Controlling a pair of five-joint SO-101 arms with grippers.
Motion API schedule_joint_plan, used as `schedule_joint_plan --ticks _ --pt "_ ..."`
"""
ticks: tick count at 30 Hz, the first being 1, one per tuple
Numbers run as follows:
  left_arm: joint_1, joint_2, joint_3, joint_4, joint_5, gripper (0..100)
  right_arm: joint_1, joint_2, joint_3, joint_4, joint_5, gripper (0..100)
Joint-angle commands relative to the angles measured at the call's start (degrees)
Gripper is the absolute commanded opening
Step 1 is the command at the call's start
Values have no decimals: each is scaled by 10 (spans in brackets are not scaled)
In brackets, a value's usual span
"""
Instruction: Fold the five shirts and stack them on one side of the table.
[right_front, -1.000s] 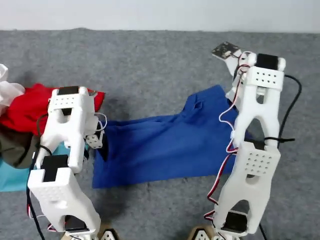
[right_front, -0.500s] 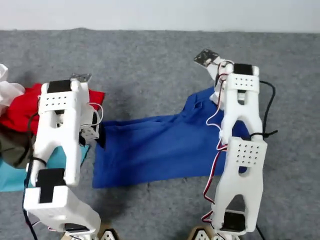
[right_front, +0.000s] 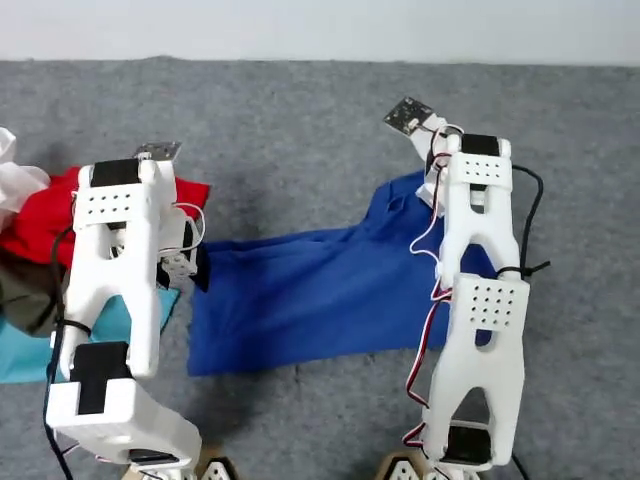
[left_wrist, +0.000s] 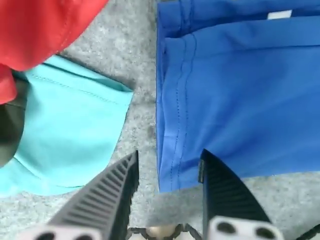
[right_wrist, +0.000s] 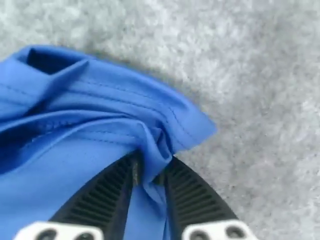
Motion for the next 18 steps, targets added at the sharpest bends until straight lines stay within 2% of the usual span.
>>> schedule_joint_plan --ticks 1,6,13,18 --pt "0 -26 -15 19 11 191 4 1 -11 -10 6 9" --pt "0 -26 -15 19 11 191 5 -24 -23 36 6 10" --pt "0 -22 -15 19 11 191 3 -59 -82 155 7 10" --pt "0 -22 -14 19 11 191 0 -66 -133 266 65 10"
